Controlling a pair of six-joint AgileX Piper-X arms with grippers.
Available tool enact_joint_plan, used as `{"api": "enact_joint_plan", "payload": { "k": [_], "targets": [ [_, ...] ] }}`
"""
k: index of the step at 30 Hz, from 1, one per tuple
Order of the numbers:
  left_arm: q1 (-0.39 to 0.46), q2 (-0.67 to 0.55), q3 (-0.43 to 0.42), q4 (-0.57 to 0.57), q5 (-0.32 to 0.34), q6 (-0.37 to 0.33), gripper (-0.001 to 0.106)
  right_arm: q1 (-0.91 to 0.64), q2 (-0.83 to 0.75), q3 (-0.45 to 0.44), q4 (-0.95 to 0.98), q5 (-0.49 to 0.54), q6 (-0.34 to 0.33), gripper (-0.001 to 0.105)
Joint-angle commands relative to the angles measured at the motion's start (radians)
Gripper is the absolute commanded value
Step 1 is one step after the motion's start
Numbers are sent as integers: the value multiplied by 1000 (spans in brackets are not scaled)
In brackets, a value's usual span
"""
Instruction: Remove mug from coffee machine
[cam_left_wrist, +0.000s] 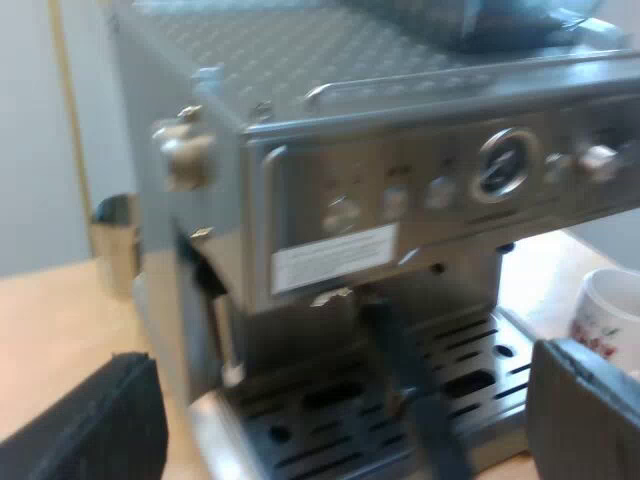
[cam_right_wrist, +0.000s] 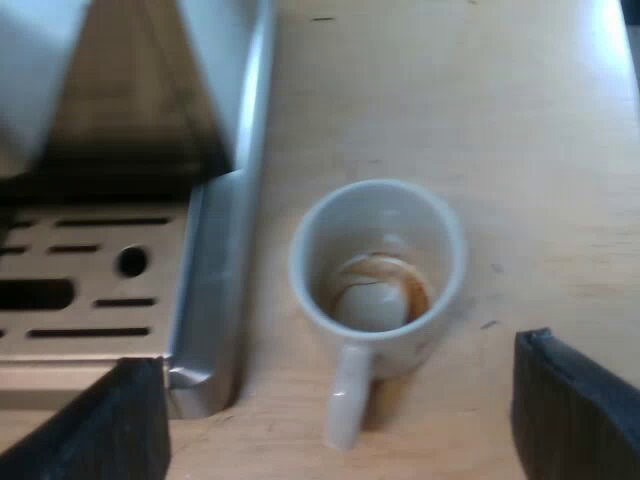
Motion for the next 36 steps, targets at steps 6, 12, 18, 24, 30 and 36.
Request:
{"api": "enact_joint_plan", "payload": {
  "k": [6,12,18,24,30,36],
  "targets": [
    [63,-1,-6,54,10,-6,79,-174,-65,-14,34,-56,-98,71],
    [63,-1,-6,56,33,-6,79,-213,-180,7,34,-51,-152,71],
    [35,-1,-6,56,78,-6,79,-213,-342,65,22,-51,-174,71],
    [28,-28,-6,58,92,-6,79,-213,-513,138,25,-16,-174,71],
    [28,-126,-6,72,92,-6,79,-213,-668,200,34,3,-174,71],
    [28,-251,-6,151,84,5,79,-213,-782,249,34,3,-174,71]
  ]
}}
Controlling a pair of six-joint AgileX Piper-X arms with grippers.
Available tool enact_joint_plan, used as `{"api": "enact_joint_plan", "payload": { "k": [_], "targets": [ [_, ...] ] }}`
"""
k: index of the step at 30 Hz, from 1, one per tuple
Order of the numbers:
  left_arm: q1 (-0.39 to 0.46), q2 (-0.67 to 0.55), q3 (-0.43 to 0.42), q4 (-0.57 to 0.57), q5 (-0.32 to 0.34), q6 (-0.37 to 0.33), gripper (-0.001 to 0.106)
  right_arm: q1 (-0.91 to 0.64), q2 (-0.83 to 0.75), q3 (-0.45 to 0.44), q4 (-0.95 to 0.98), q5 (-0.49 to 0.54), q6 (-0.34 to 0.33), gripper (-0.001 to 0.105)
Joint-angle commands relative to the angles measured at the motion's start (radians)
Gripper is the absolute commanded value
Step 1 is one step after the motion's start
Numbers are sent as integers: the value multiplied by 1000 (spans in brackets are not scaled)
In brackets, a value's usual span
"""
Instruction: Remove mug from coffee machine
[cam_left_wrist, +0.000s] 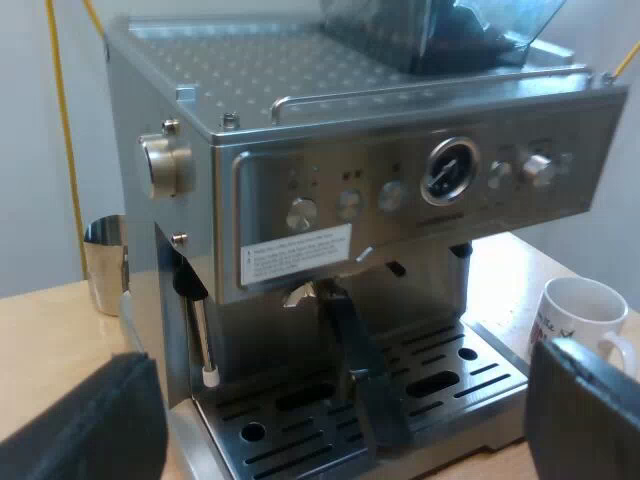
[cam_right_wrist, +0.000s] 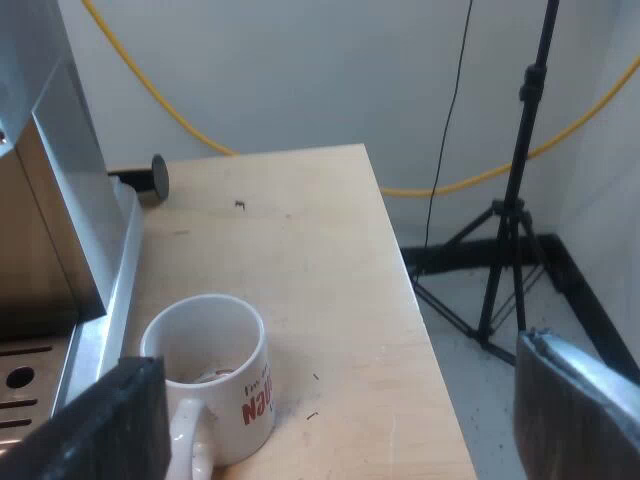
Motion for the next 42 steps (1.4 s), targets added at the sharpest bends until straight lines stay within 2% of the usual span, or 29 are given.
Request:
{"api": "enact_joint_plan", "payload": {
  "k": [1,4,8,14,18,21,26,28,31,42],
  "targets": [
    [-2,-64,-6,59,2,8,79,-4,-54,16,-6,4,-16,71],
    [-2,-122,-6,117,-1,36,79,-4,-108,36,-6,4,-16,71],
    [-2,-201,-6,218,-55,55,79,-4,-171,65,-6,4,-16,71],
    [-2,-284,-6,343,-72,56,79,-4,-240,114,9,4,-14,71],
    [-2,-284,-13,409,-81,60,79,-4,-236,119,42,-1,-14,71],
    [-2,-284,-13,436,-111,111,79,-4,-236,121,44,0,-14,71],
    [-2,-284,-5,446,-206,114,79,-4,-236,152,46,-15,-14,71],
    [-2,-284,23,446,-270,114,79,-4,-236,170,46,-30,-14,71],
    [-2,-284,64,439,-317,107,79,-4,-236,207,46,-50,-14,71],
    [-2,-284,158,366,-327,98,79,-4,-236,289,65,-69,-9,71]
  ]
}}
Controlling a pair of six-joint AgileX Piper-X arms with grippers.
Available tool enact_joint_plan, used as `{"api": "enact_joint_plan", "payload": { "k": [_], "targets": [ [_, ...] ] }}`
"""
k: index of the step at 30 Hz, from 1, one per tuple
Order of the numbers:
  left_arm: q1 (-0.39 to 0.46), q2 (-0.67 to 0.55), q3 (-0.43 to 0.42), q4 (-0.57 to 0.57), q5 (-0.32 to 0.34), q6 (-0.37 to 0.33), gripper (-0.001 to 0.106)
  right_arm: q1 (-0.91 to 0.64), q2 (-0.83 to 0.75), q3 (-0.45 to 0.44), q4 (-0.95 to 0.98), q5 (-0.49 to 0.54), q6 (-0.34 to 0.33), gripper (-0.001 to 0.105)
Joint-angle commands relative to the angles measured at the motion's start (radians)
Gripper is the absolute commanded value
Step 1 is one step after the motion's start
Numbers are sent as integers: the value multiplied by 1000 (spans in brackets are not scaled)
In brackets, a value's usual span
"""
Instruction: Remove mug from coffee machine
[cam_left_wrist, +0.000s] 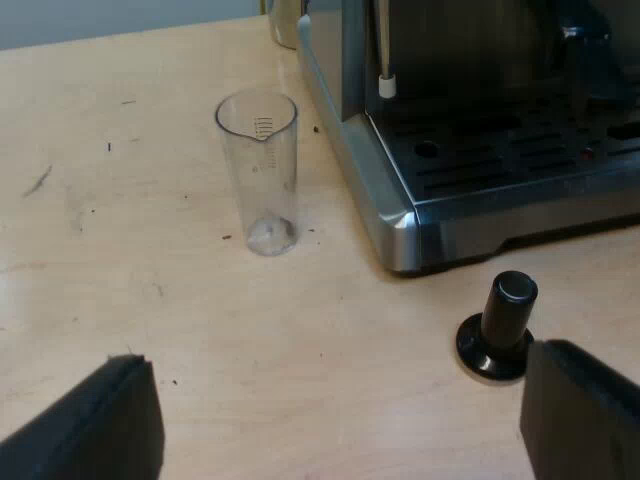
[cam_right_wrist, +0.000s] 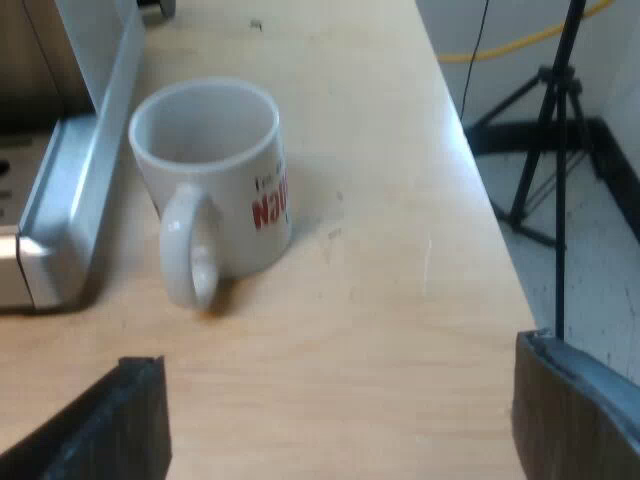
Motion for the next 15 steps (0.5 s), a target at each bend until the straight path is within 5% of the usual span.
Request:
{"api": "enact_joint_plan", "payload": {
  "k": [1,15],
  "targets": [
    [-2,-42,16,-16,-16,-9,79,-4,-46,-4,4,-14,-9,71],
    [-2,-42,23,-29,-21,-11,79,-4,-46,23,54,-49,-9,71]
  ]
}}
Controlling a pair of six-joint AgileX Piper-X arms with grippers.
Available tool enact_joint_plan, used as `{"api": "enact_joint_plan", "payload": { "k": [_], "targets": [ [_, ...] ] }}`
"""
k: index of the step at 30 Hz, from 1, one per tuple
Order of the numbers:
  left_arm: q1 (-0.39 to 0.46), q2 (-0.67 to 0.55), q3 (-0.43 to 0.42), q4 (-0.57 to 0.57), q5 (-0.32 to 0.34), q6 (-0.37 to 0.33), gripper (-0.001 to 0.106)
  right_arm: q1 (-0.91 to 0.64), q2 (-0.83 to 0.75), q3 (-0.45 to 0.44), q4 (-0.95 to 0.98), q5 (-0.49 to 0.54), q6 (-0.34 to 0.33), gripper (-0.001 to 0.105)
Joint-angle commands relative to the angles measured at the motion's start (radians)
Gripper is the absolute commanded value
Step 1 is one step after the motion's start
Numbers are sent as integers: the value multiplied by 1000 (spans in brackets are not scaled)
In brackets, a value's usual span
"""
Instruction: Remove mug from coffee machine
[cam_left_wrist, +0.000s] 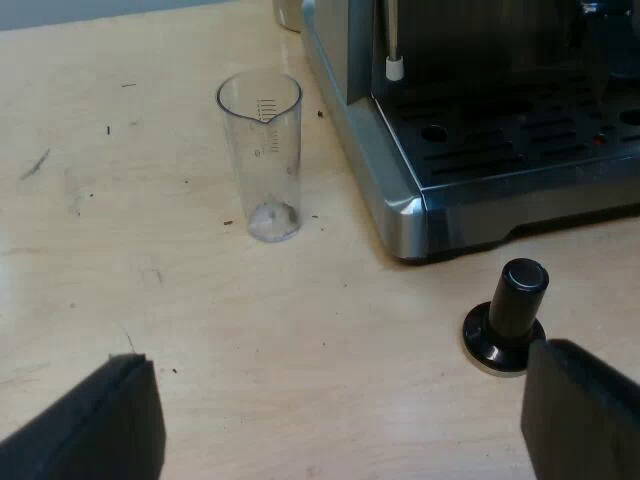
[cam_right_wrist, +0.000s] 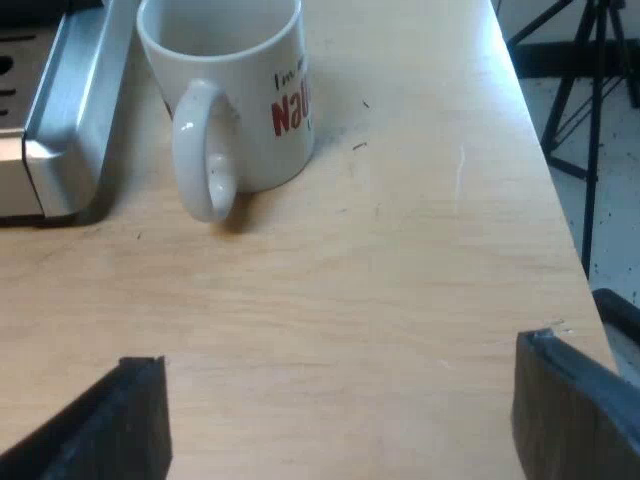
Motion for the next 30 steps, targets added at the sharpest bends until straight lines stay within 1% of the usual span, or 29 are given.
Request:
{"api": "enact_joint_plan", "payload": {
  "k": [1,30],
  "targets": [
    [-2,-42,-4,-14,-10,-11,79,-4,-46,-4,-8,-6,-9,71],
    [-2,-42,1,-23,-11,-6,79,-4,-46,-4,-8,0,-9,71]
  ]
}}
